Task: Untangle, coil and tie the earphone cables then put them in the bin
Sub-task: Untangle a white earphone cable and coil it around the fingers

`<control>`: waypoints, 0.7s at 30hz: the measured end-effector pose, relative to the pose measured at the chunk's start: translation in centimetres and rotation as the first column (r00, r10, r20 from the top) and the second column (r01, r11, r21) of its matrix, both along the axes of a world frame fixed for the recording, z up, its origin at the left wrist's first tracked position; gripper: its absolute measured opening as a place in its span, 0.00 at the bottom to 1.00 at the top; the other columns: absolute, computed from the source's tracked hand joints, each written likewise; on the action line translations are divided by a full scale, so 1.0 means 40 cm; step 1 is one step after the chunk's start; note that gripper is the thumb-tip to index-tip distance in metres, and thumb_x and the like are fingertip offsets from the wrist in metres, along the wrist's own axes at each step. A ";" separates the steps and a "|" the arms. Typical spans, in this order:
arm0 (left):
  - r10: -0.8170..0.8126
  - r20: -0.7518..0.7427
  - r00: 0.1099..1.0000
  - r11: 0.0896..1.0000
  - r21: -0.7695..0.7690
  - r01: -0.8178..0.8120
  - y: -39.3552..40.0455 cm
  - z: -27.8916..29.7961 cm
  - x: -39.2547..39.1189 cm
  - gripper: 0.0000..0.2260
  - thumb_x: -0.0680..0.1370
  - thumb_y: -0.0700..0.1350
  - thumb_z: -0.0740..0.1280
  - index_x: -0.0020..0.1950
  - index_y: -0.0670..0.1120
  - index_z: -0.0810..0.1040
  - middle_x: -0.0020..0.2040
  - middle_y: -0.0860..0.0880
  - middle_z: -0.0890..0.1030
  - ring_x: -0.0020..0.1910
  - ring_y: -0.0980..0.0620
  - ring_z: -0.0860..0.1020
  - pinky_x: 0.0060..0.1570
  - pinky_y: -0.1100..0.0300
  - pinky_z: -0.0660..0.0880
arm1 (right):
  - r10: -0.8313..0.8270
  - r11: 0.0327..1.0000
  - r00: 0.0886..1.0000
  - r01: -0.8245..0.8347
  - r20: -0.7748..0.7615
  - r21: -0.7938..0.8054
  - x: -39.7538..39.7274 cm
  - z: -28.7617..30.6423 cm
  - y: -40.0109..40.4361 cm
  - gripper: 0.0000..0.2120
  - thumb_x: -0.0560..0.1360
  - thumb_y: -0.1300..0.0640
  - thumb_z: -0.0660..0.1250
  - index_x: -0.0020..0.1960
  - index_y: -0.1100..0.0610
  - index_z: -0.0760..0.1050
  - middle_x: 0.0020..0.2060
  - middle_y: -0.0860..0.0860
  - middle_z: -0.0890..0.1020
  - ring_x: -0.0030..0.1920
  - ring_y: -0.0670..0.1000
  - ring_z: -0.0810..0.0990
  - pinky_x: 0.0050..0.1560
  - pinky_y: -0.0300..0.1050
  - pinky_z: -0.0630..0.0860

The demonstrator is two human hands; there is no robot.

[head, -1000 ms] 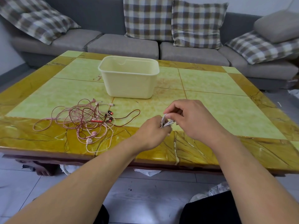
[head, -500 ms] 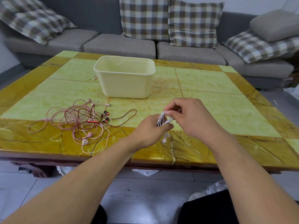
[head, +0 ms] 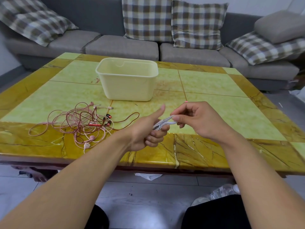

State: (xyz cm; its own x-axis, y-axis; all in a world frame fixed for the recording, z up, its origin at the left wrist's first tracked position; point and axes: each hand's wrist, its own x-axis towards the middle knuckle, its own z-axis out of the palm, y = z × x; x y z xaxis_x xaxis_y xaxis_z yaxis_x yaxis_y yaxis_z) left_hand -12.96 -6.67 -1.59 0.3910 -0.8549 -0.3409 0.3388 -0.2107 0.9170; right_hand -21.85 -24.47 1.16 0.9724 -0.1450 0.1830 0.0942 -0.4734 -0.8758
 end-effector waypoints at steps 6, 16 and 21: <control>0.136 0.062 0.989 0.964 0.223 -0.147 -0.009 -0.008 0.003 0.23 0.80 0.64 0.62 0.33 0.49 0.68 0.27 0.54 0.60 0.24 0.56 0.54 0.22 0.65 0.51 | 0.023 0.993 1.000 -0.025 -0.019 -0.113 -0.003 -0.030 0.002 0.06 0.75 0.63 0.75 0.46 0.53 0.84 0.36 0.41 0.84 0.37 0.47 0.82 0.44 0.41 0.79; 0.226 0.357 0.906 0.951 0.119 -0.285 -0.057 -0.036 -0.002 0.24 0.84 0.63 0.55 0.38 0.47 0.71 0.29 0.52 0.64 0.27 0.52 0.59 0.27 0.61 0.57 | -0.090 0.996 0.995 0.089 -0.038 -0.030 0.029 -0.084 -0.051 0.04 0.74 0.62 0.75 0.49 0.59 0.85 0.32 0.43 0.85 0.40 0.48 0.84 0.50 0.21 0.70; 0.243 0.603 0.760 0.909 0.133 -0.396 -0.089 -0.056 0.015 0.25 0.85 0.58 0.55 0.38 0.41 0.71 0.36 0.53 0.80 0.29 0.55 0.71 0.29 0.60 0.62 | -0.248 0.969 0.966 0.248 -0.072 -0.013 0.059 -0.134 -0.112 0.05 0.75 0.60 0.75 0.47 0.51 0.86 0.44 0.47 0.87 0.51 0.47 0.84 0.53 0.42 0.79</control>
State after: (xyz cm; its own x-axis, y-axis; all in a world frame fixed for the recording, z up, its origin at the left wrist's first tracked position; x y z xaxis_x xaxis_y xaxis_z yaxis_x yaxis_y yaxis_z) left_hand -12.37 -10.25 -3.84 0.8112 -0.5662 -0.1458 -0.1325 -0.4208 0.8974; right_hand -19.48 -28.95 -4.18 0.9166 -0.3831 0.1140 -0.0907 -0.4771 -0.8742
